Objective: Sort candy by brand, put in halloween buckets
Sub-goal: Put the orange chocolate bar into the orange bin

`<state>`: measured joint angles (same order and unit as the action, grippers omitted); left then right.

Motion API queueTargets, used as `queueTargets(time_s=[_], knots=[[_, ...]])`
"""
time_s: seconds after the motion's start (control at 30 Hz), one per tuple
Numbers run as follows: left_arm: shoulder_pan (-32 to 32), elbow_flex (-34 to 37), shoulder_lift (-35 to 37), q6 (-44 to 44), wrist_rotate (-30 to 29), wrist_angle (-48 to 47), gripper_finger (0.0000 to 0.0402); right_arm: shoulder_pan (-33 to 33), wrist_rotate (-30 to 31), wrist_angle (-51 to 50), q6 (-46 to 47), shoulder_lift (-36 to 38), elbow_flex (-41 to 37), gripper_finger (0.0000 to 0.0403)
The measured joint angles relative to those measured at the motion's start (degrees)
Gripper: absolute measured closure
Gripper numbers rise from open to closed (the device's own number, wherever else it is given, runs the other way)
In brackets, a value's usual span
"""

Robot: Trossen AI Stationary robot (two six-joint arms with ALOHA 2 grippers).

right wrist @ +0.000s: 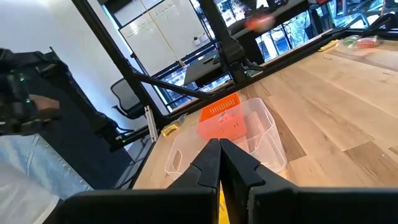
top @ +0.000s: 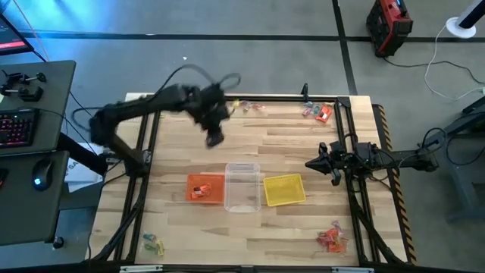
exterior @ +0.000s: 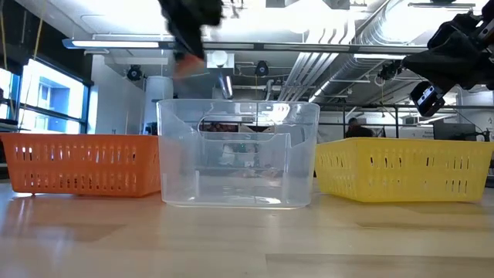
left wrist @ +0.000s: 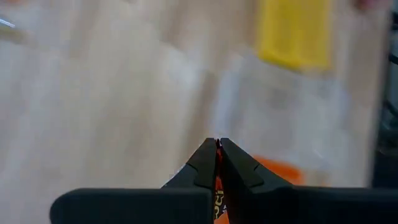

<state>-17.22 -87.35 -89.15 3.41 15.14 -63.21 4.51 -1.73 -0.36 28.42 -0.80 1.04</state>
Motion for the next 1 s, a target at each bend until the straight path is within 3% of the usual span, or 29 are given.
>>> queueTargets(time_s=[0.23, 0.43, 0.53, 0.73, 0.9, 1.0], knots=[[16.0, 19.3, 13.9, 24.4, 3.9, 2.3, 0.0401, 0.0, 0.0, 0.0, 0.0, 0.0, 0.0, 0.0402], [27.5, 32.3, 17.6, 36.9, 3.3, 19.3, 0.0401, 0.0, 0.0, 0.0, 0.0, 0.0, 0.0, 0.0402], [29.3, 35.6, 16.4, 37.9, 1.6, 25.3, 0.0401, 0.0, 0.0, 0.0, 0.0, 0.0, 0.0, 0.0402], [27.6, 37.3, 14.0, 33.3, -1.8, 25.5, 0.0377, 0.0, 0.0, 0.0, 0.0, 0.0, 0.0, 0.0402], [25.4, 37.3, 14.0, 27.9, 1.4, 28.0, 0.0328, 0.0, 0.0, 0.0, 0.0, 0.0, 0.0, 0.0402], [23.8, 36.9, 15.4, 23.6, 3.9, 24.9, 0.0294, 0.0, 0.0, 0.0, 0.0, 0.0, 0.0, 0.0402]])
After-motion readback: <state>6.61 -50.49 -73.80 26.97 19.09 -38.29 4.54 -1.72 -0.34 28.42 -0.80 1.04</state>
